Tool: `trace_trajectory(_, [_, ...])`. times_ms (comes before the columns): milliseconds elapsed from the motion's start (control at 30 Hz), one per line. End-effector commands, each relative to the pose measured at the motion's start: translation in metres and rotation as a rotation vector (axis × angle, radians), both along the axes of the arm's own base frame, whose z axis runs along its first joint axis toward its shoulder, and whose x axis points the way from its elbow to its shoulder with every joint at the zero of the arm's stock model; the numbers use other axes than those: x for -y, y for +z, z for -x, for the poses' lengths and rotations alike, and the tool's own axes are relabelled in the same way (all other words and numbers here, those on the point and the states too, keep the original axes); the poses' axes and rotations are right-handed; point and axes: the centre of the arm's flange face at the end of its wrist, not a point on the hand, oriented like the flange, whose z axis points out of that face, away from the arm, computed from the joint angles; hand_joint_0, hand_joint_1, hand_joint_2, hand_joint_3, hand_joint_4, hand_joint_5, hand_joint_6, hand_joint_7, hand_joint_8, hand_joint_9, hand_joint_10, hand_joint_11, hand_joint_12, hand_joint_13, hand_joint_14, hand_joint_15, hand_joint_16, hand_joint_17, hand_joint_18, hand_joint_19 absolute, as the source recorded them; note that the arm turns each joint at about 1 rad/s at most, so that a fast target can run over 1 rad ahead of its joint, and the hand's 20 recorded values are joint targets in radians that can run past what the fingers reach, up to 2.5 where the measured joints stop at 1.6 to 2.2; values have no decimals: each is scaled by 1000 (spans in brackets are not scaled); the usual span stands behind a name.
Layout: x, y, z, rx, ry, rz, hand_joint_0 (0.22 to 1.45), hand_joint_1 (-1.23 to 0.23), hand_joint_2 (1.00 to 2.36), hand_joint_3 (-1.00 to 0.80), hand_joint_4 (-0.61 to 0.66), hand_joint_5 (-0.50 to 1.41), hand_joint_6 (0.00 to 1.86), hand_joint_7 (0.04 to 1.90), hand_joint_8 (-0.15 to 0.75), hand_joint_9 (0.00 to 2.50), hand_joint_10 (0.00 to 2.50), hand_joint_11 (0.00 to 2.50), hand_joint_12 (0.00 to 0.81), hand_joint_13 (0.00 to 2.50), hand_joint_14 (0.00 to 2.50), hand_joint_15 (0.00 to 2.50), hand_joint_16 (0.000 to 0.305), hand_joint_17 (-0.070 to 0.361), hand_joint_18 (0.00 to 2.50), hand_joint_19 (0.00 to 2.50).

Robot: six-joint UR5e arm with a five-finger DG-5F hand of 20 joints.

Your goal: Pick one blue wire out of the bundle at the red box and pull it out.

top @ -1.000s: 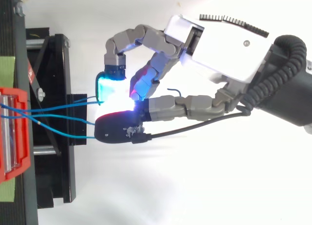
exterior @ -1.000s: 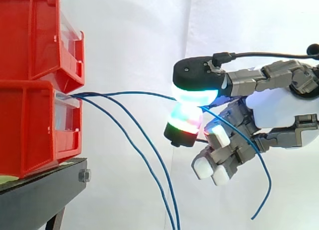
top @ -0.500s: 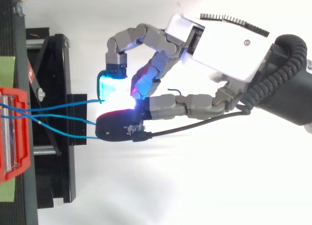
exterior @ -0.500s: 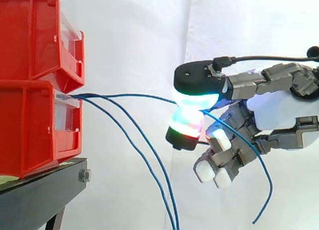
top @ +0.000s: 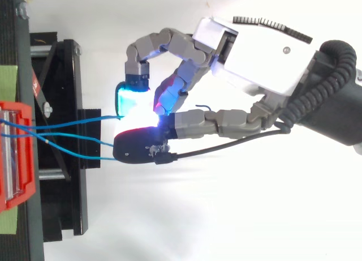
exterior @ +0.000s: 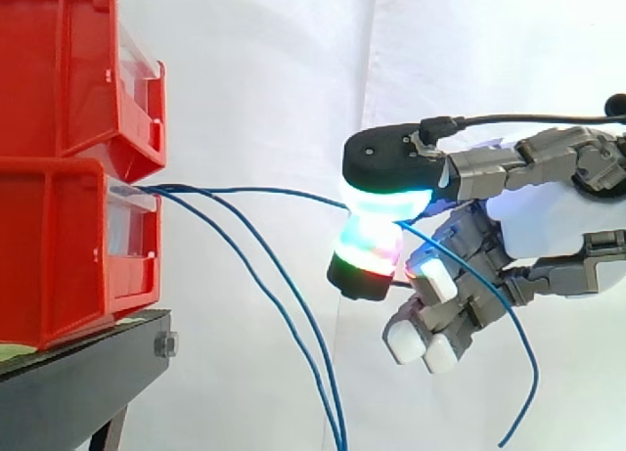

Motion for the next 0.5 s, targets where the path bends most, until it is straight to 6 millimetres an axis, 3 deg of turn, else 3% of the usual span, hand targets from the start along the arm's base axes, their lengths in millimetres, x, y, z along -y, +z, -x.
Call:
trace_trajectory(0, [0, 0, 0, -1, 0, 0, 602, -754, 1006, -73, 27, -74, 880, 1257, 297, 1356, 21, 672, 429, 1007, 14, 452, 60, 135, 875, 577])
trace_trajectory(467, [0, 0, 0, -1, 0, 0, 604, -755, 1005, -73, 20, -74, 880, 1252, 297, 1349, 21, 667, 430, 1005, 13, 450, 60, 135, 872, 578])
